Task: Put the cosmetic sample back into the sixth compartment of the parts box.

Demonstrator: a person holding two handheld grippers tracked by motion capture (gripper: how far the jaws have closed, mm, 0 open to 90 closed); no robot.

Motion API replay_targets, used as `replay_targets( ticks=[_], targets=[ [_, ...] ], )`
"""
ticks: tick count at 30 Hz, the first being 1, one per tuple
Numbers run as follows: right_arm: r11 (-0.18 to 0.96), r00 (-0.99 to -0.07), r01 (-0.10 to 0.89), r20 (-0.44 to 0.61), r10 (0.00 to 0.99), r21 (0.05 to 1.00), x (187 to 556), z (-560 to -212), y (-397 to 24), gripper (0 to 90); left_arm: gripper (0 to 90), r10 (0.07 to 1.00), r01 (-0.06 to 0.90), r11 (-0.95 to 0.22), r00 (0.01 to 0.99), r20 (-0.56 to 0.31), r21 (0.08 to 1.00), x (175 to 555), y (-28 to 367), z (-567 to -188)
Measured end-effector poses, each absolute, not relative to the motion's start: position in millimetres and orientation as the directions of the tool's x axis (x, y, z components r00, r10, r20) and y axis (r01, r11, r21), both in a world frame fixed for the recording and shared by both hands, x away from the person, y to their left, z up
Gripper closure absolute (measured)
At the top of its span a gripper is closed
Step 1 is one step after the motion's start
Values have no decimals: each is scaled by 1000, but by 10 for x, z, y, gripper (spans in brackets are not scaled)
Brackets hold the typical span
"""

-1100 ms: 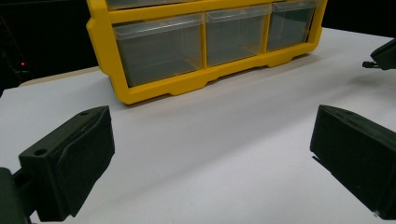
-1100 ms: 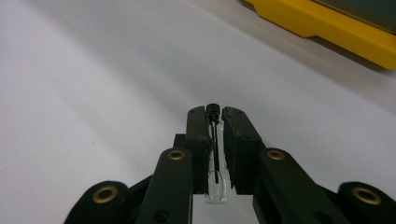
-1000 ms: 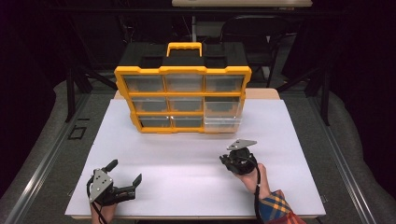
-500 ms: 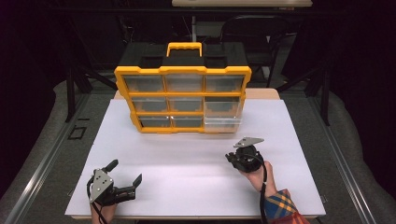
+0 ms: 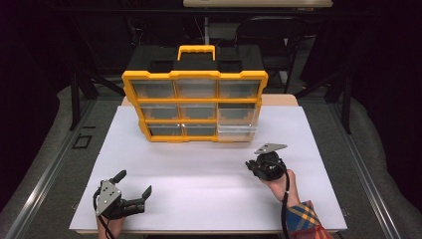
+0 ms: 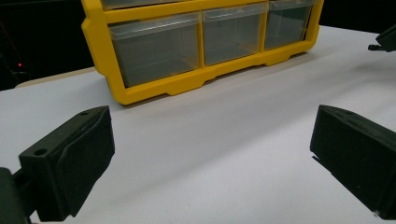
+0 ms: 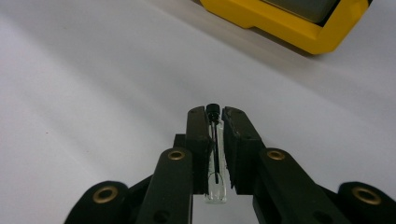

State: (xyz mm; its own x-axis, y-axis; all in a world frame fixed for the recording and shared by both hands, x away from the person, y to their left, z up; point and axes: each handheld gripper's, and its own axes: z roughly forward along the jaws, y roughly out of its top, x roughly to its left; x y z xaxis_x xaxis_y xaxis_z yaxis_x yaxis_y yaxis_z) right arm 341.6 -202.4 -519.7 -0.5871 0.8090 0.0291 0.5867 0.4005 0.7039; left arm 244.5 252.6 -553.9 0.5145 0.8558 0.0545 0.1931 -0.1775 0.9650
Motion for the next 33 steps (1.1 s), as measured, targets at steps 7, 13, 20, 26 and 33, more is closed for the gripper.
replay_targets(
  ticks=[7,13,20,26,33],
  targets=[
    [403,-583,587,22,812,702,3450,-5155,-2093,807,0,856,196,-173,514,49,965,2447,2529,-5543],
    [394,-574,599,31,818,697,3477,-5123,-2154,807,0,854,191,-186,516,63,964,2447,2505,-5543],
    [398,-575,603,31,817,691,3507,-5085,-2194,807,0,853,194,-188,519,62,963,2455,2500,-5550],
    [407,-580,611,34,814,680,3527,-5065,-2205,807,0,852,189,-186,520,62,964,2451,2499,-5547],
    [402,-577,608,32,816,684,3553,-5016,-2241,807,0,856,193,-183,514,59,964,2455,2513,-5549]
  ],
)
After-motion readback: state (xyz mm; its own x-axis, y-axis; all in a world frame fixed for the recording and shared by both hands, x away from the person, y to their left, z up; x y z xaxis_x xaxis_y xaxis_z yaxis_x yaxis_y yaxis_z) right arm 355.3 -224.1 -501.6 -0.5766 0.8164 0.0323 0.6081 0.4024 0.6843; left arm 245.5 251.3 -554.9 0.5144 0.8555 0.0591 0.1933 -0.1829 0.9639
